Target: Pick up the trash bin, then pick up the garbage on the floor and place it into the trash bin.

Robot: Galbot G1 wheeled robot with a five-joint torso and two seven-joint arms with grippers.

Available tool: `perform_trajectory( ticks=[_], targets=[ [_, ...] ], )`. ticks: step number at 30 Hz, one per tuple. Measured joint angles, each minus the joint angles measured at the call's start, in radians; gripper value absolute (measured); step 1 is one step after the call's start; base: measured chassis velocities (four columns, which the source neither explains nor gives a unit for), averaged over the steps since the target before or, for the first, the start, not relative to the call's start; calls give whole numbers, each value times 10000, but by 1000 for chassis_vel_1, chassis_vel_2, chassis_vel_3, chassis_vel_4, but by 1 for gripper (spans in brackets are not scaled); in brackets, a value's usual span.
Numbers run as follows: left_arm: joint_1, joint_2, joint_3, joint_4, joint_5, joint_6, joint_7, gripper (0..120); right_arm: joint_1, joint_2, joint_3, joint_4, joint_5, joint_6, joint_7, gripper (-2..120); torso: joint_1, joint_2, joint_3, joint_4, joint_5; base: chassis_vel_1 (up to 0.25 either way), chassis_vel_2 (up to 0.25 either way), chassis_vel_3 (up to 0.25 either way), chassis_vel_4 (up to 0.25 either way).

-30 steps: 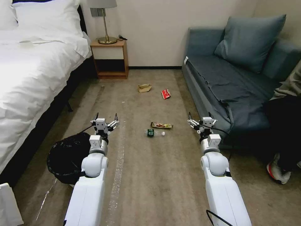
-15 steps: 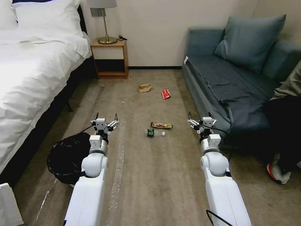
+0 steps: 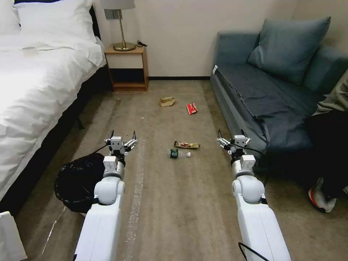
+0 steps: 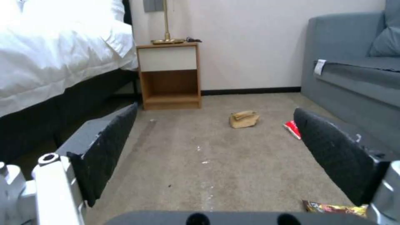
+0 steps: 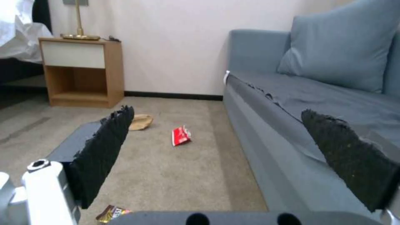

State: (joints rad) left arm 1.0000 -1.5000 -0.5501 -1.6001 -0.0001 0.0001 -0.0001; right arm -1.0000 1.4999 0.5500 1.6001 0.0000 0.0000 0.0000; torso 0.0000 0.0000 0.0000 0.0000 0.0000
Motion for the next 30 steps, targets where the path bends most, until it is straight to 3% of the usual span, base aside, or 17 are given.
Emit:
perform_trajectory(
  ticks=[11,14,18,19,20,24,30],
  targets=[
    [16,0,3,-12,0,8,-9,100,0,0,0,0,0,0,0,100,0,0,0,0,0,0,0,0,0],
    [225,12,62,-281,0,239,-143,100,-117,7,52,84,14,-22,-42,100,0,0,0,2,1,0,0,0,0],
    [1135,58,373,-1415,-14,1291,-686,100,-1070,85,502,924,235,-287,-429,100,0,0,-1,1,1,0,0,0,0],
    [2092,106,702,-2624,-30,2408,-1270,100,-2191,178,1036,1926,506,-609,-891,100,0,0,-1,-1,0,0,0,0,0],
    [2537,131,857,-3186,-37,2913,-1531,100,-2737,229,1299,2415,638,-771,-1118,100,0,0,-2,2,1,0,0,0,0],
    [2859,206,968,-3782,-188,3329,-1539,100,-3897,326,1841,3446,910,-1102,-1596,100,-1,1,-3,-2,3,0,0,0,0],
    [2882,344,726,-3917,-223,3366,-1186,100,-4210,291,2058,3736,944,-1087,-1972,100,-1,1,-2,0,0,0,0,0,0]
  ],
)
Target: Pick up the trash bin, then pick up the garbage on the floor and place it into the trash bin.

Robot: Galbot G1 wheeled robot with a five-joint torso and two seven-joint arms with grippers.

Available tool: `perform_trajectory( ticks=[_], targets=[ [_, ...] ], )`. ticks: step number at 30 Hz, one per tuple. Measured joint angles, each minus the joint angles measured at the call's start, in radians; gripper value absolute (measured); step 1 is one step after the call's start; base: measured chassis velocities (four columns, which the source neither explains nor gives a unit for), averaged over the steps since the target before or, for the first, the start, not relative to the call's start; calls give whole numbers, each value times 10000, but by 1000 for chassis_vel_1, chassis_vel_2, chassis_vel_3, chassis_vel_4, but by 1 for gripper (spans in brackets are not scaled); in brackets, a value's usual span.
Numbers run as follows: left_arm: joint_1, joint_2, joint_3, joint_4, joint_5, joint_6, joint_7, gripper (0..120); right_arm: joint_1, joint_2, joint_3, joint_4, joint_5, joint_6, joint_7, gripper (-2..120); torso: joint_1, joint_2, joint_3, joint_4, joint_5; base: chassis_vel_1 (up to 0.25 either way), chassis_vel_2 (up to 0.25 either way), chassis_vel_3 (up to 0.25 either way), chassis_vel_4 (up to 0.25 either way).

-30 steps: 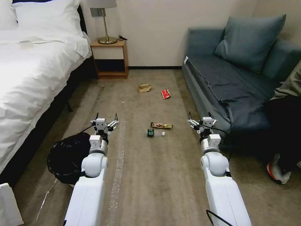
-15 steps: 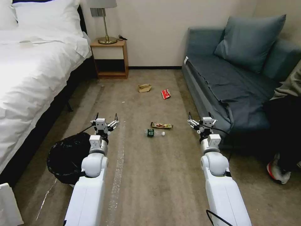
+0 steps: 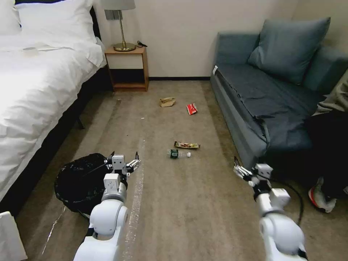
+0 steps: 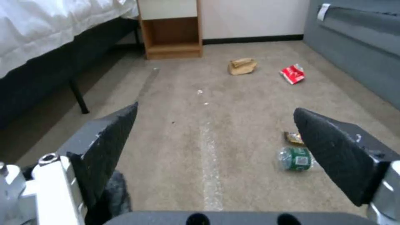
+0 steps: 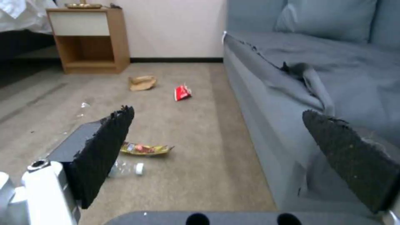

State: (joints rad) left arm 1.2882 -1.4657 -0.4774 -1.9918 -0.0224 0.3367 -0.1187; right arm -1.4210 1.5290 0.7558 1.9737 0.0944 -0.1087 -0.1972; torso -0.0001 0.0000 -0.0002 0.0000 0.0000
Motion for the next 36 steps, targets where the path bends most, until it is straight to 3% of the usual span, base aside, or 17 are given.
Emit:
perform_trajectory(
  ticks=[7,9,10,12,16,19,20,22,26,32,36],
  targets=[
    [205,15,-315,-192,91,-37,-158,100,153,-78,51,-333,-681,866,-207,100,0,0,0,0,0,0,0,0,0],
    [389,-174,-481,-367,114,6,-915,100,200,-47,37,-373,-923,1103,-241,100,0,0,0,1,-1,0,0,0,0],
    [389,-174,-481,-367,114,6,-915,100,200,-47,37,-373,-923,1103,-241,100,0,0,0,1,-1,0,0,0,0],
    [628,-426,-645,-573,-190,238,-1927,100,232,41,20,-375,-1022,1211,-247,100,0,0,1,0,0,0,0,0,0],
    [733,-528,-809,-600,-500,339,-2508,100,257,84,3,-433,-1030,1359,-259,100,0,-2,0,1,-1,0,0,0,0],
    [768,-650,-1394,-424,-1588,345,-3618,100,214,138,-34,-488,-1036,1411,-372,100,0,-3,1,1,-2,0,0,0,0],
    [768,-650,-1394,-424,-1588,345,-3618,100,214,138,-34,-488,-1036,1411,-372,100,0,-3,1,1,-2,0,0,0,0],
    [673,-713,-1799,-286,-2203,323,-3981,100,174,171,-117,-505,-990,1412,-371,100,0,-3,1,1,-1,0,0,0,0],
    [519,-718,-2047,-156,-2608,320,-4204,100,120,173,-185,-469,-891,1325,-363,100,0,-3,1,1,-1,0,0,0,0],
    [11,-725,-2156,194,-3850,298,-6111,100,135,224,-162,-461,-857,1296,-350,100,0,-3,1,0,-1,0,0,0,0],
    [-158,-738,-2180,326,-4444,261,-6783,100,115,271,-163,-511,-856,1307,-347,100,0,-2,2,0,-1,0,0,0,0]
  ],
)
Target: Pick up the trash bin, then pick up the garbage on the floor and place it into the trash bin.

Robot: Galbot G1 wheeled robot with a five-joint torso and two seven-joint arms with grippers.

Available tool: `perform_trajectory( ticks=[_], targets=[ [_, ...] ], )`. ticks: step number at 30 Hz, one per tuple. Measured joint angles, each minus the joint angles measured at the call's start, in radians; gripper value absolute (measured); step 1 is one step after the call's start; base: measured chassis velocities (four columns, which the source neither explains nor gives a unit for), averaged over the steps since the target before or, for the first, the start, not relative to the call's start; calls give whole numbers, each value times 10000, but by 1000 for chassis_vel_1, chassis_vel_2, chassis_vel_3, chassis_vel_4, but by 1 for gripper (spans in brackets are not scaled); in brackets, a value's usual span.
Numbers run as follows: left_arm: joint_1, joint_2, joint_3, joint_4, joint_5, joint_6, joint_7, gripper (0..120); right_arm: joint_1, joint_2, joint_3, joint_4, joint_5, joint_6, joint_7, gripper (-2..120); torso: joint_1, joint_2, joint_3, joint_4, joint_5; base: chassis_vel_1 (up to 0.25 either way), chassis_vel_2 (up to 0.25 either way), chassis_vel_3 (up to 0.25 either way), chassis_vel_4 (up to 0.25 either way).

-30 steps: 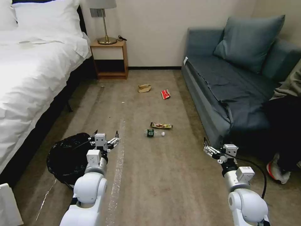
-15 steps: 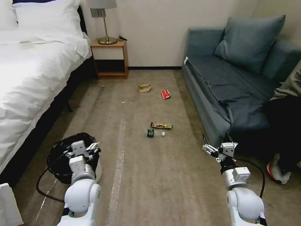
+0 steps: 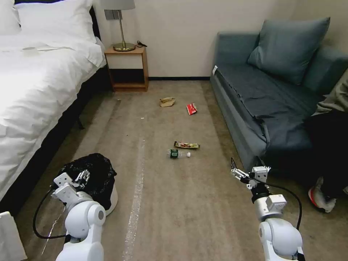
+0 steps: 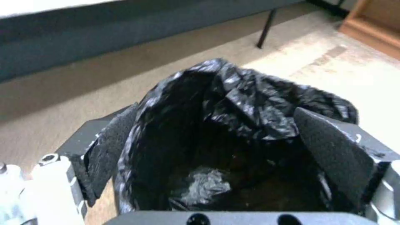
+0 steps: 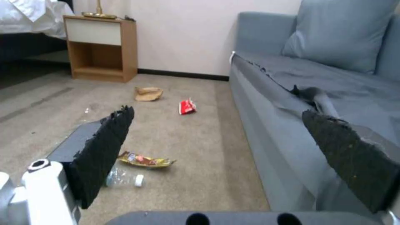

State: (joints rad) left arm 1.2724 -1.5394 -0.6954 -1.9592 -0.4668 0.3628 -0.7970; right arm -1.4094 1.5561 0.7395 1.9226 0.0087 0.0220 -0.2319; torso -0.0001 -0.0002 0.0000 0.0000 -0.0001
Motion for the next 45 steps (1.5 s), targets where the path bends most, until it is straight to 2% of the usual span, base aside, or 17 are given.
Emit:
perform_trajectory(
  ticks=[4,6,15,17,19,25,32,34,35,37,38,40,41,42,43,45],
  targets=[
    [-123,17,-125,158,-612,-3,-474,100,-51,28,-23,-72,-1,94,3,100,0,0,0,0,1,0,0,0,0],
    [-187,44,-331,306,-1064,-16,-816,100,-87,35,-17,-122,11,129,9,100,1,1,0,0,0,0,0,0,0],
    [-336,231,-611,719,-2171,-68,-1464,100,-94,29,-65,-190,16,133,15,100,0,1,0,1,0,0,0,0,0],
    [-401,261,-672,877,-2251,-74,-1468,100,-96,33,-86,-209,14,134,16,100,0,1,0,1,0,0,0,0,0],
    [-582,371,-758,1314,-2403,-127,-1447,100,-105,25,-105,-246,15,156,18,100,0,1,0,1,0,0,0,0,0],
    [-869,456,-729,1704,-3098,80,-1443,100,-98,6,-69,-290,67,193,18,100,1,1,1,1,1,0,0,0,0],
    [-1259,465,-681,2130,-3264,251,-1466,97,-111,6,-52,-339,113,280,19,100,0,7,-2,4,16,0,0,0,0],
    [-1327,445,-655,2261,-3262,260,-1468,88,-125,16,-28,-370,151,325,23,100,0,8,-4,4,20,0,0,0,0],
    [-1327,445,-655,2261,-3262,260,-1468,88,-125,16,-28,-370,151,325,23,100,0,8,-4,4,20,0,0,0,0],
    [-1302,414,-633,2348,-3236,255,-1461,77,-128,16,0,-376,196,349,28,100,0,10,-5,3,22,0,0,0,0],
    [-1302,414,-633,2348,-3236,255,-1461,77,-128,16,0,-376,196,349,28,100,0,10,-5,3,22,0,0,0,0],
    [-1225,392,-629,2384,-3225,198,-1456,66,-116,17,16,-376,232,350,32,100,-1,10,-6,1,23,0,0,0,0],
    [-1225,392,-629,2384,-3225,198,-1456,66,-116,17,16,-376,232,350,32,100,-1,10,-6,1,23,0,0,0,0],
    [-1158,376,-639,2395,-3221,136,-1447,59,-95,25,17,-377,244,350,38,100,-1,11,-6,1,22,0,0,0,0],
    [-1158,376,-639,2395,-3221,136,-1447,59,-95,25,17,-377,244,350,38,100,-1,11,-6,1,22,0,0,0,0],
    [-1029,364,-674,2398,-3218,50,-1431,50,-78,38,-14,-374,254,339,48,100,-1,12,-6,1,21,0,0,0,0]
  ],
)
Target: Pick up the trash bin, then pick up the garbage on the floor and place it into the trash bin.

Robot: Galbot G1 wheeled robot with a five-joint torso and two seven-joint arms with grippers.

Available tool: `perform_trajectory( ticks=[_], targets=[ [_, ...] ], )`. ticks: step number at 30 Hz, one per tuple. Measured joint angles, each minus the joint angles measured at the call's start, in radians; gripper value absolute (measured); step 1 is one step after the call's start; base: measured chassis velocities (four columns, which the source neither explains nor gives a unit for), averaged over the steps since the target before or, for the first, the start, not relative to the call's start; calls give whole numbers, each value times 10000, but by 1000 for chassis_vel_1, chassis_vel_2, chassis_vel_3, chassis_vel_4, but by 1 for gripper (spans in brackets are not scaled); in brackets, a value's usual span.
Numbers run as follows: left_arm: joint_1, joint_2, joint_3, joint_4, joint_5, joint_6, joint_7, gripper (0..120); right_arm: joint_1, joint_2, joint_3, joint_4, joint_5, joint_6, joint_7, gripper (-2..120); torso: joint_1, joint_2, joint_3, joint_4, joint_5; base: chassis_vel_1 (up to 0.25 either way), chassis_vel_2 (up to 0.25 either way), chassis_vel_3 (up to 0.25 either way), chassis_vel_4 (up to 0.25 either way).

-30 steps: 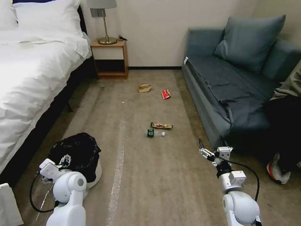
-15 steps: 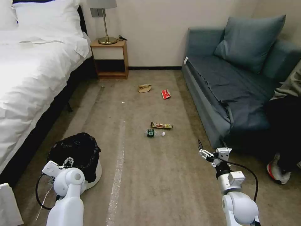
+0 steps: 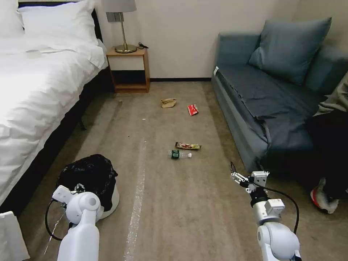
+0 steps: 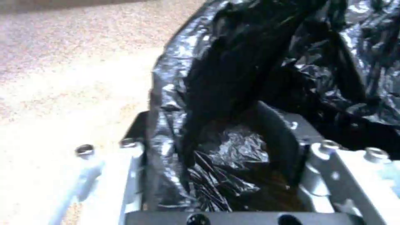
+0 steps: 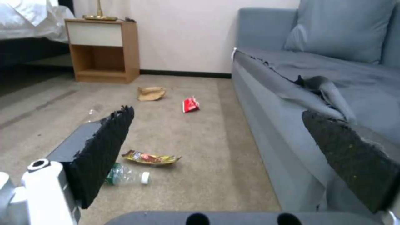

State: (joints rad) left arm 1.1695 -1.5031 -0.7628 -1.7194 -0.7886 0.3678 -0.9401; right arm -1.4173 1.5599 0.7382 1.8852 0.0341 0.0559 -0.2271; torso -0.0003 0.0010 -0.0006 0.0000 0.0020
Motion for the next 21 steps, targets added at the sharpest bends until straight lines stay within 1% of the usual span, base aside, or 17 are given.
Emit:
perform_trajectory(
  ticks=[1,2,4,5,6,7,9,10,13,21],
  targets=[
    [42,-2,-16,-1,0,-19,1,45,13,7,-23,0,3,-14,3,100,0,-1,0,0,-1,0,0,0,0],
    [42,-2,-16,-1,0,-19,1,45,13,7,-23,0,3,-14,3,100,0,-1,0,0,-1,0,0,0,0],
    [83,-5,-43,0,2,-43,-5,36,33,24,-49,0,8,-35,13,100,0,-3,1,0,-3,0,0,0,0],
    [83,-5,-43,0,2,-43,-5,36,33,24,-49,0,8,-35,13,100,0,-3,1,0,-3,0,0,0,0],
    [105,-8,-60,-1,2,-53,-6,28,52,35,-65,0,11,-46,22,100,0,-6,2,1,-8,0,0,0,0],
    [105,-8,-60,-1,2,-53,-6,28,52,35,-65,0,11,-46,22,100,0,-6,2,1,-8,0,0,0,0],
    [134,-8,-84,-1,2,-55,-33,15,66,46,-75,-7,25,-59,30,100,1,-7,3,2,-13,0,0,0,0],
    [134,-8,-84,-1,2,-55,-33,15,66,46,-75,-7,25,-59,30,100,1,-7,3,2,-13,0,0,0,0],
    [169,-9,-89,-1,3,-56,-48,4,80,48,-67,-9,48,-68,33,100,1,-7,3,2,-16,0,0,0,0],
    [276,-24,-83,-2,4,-107,29,4,98,54,-62,-8,71,-94,41,100,1,-8,4,0,-15,0,0,0,0]
  ],
)
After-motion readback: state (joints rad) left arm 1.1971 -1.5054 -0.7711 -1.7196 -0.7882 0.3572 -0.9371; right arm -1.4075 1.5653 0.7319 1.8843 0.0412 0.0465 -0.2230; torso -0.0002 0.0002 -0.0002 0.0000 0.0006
